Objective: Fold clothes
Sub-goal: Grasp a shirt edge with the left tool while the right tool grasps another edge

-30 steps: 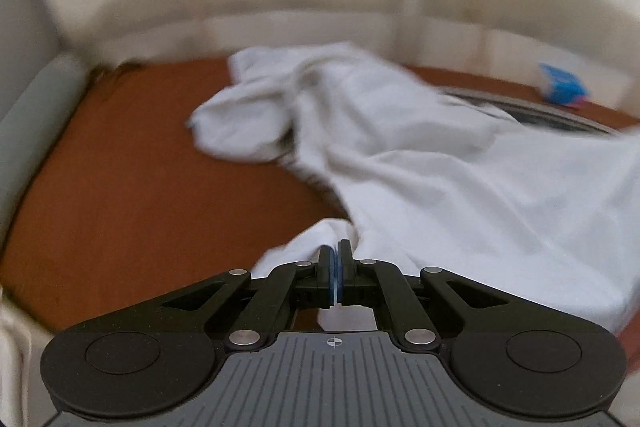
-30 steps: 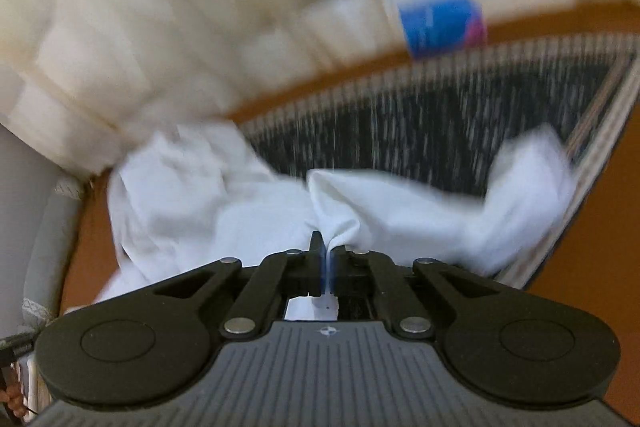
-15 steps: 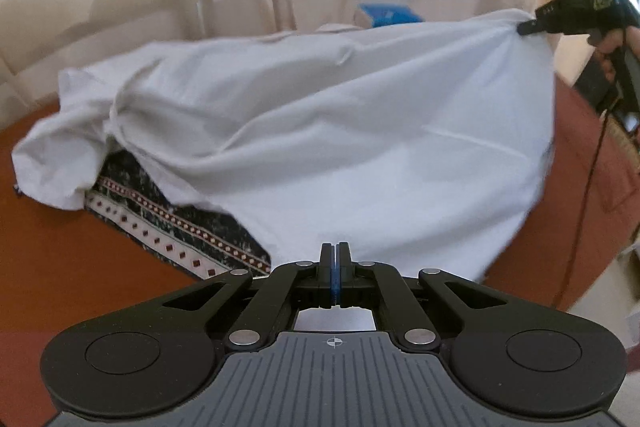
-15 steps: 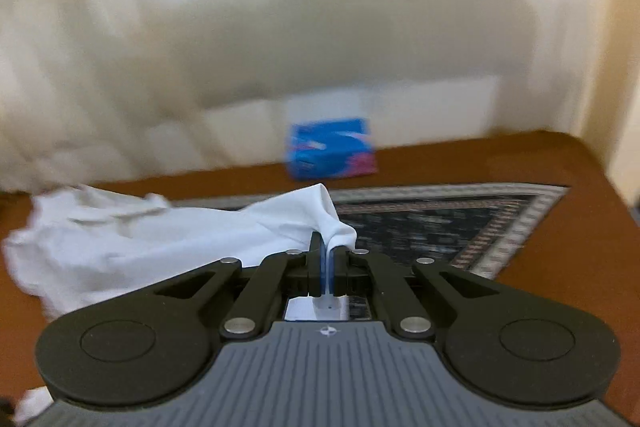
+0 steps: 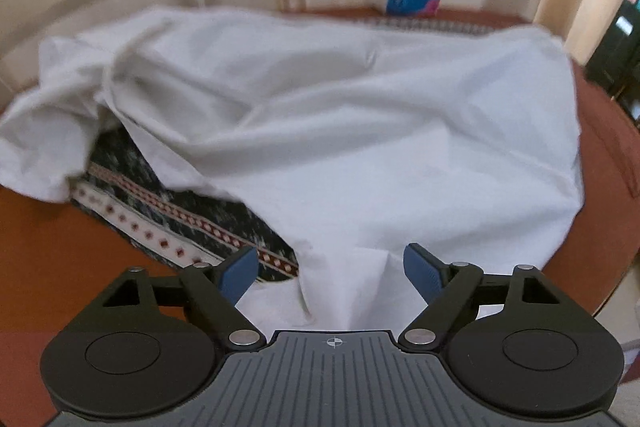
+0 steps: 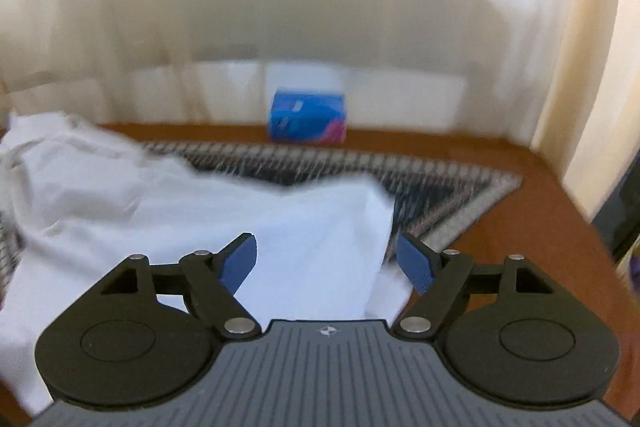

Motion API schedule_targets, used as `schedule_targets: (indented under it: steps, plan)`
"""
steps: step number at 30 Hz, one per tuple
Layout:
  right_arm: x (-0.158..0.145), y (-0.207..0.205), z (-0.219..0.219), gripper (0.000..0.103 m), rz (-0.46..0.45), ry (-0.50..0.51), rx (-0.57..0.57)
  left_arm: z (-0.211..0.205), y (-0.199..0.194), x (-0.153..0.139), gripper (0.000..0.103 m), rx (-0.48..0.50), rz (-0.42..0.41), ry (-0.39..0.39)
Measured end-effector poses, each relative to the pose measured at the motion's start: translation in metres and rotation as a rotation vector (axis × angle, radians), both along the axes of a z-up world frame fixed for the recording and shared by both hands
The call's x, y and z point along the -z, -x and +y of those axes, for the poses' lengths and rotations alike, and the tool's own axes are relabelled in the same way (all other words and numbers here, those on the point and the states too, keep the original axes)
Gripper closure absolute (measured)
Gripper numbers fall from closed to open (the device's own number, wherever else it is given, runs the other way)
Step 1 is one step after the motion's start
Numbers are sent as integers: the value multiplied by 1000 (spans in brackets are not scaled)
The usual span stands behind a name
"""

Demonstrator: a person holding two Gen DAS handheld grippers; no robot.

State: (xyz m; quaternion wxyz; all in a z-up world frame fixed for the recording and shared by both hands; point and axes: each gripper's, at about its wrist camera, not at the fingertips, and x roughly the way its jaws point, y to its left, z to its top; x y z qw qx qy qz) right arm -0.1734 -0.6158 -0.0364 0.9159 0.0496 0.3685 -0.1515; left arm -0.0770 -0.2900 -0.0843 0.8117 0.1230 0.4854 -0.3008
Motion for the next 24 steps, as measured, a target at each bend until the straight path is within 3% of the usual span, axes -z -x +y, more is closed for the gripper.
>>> schedule_targets:
  steps: [4,7,8,9,11,12,13,14,16,19,24]
  plan:
    - [47,39,-18,23,99,-227,184,-5,-14,21,19,-21,121,18]
    - [81,62,-32,23,109,-470,300,-6,-20,28,33,-15,176,41]
    - [92,68,-35,23,109,-547,322,-7,-21,30,45,-13,189,43]
    - [101,71,-35,24,99,-597,331,-8,-22,31,65,-9,190,35]
    - [113,70,-33,27,88,-627,320,-9,-23,32,95,4,188,24]
    - [117,67,-32,38,86,-643,304,-8,-24,32,101,9,187,25]
    - [120,65,-31,63,81,-663,285,-6,-24,29,102,14,180,36]
    - [120,62,-30,71,78,-677,268,-6,-23,23,103,18,168,41]
    - [108,58,-31,88,65,-676,234,-3,-18,8,103,39,135,48]
    - [65,59,-38,90,-20,-641,178,-2,-9,-20,103,76,108,74]
    - [-24,53,-59,91,-192,-508,85,-25,18,-82,103,221,3,155]
